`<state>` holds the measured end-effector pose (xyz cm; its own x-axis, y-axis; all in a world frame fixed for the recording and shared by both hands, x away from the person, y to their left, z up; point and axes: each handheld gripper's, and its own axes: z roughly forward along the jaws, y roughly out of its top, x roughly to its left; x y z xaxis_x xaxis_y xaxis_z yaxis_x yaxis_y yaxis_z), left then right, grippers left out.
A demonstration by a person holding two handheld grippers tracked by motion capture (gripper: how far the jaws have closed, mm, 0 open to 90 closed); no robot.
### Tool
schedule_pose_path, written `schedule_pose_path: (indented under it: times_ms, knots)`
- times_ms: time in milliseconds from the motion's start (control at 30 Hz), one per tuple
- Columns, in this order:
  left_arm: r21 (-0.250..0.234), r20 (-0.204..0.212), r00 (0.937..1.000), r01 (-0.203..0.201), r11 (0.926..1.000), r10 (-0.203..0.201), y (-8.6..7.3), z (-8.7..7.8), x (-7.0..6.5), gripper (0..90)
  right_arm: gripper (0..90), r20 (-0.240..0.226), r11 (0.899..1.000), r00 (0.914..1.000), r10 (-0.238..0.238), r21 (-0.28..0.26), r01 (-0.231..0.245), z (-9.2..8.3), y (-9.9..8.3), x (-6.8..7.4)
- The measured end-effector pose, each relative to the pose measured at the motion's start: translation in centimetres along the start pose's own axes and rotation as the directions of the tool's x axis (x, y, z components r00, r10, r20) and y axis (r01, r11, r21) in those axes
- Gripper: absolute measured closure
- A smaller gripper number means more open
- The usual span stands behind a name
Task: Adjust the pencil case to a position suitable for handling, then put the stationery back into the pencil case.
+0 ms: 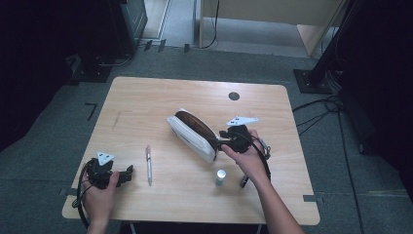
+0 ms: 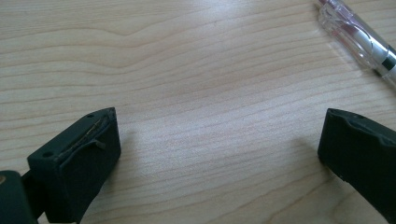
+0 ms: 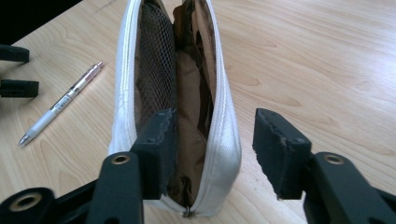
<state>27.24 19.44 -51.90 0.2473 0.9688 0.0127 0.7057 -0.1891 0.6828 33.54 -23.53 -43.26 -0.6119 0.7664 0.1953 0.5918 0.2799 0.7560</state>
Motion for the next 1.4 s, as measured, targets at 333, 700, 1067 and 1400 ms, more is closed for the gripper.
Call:
schedule_pose_path:
  times_ms: [333, 700, 1067, 1400]
  knots:
    - [0.001, 0.000, 1.0000, 0.000, 1.0000, 0.000, 0.0, 0.0, 0.0, 0.0, 39.9, 0.011, 0.998, 0.9998, 0.017, -0.055, -0.017, -3.3, -1.2, 0.5]
    - [0.001, 0.001, 1.0000, 0.000, 1.0000, 0.000, 0.0, 0.0, 0.0, 0.0, 39.8, 0.004, 0.994, 0.9997, 0.026, -0.110, -0.025, -6.2, -2.6, 1.4]
    - [0.000, 0.002, 1.0000, 0.000, 1.0000, 0.000, 0.0, 0.0, 0.0, 0.0, 40.2, -0.022, 0.989, 0.9991, 0.037, -0.141, -0.040, -7.4, -4.1, 1.9]
    - [-0.001, 0.002, 1.0000, 0.000, 1.0000, 0.000, 0.0, 0.0, 0.0, 0.0, 46.4, -0.052, 0.986, 0.9981, 0.035, -0.159, -0.043, -7.7, -5.8, 3.4]
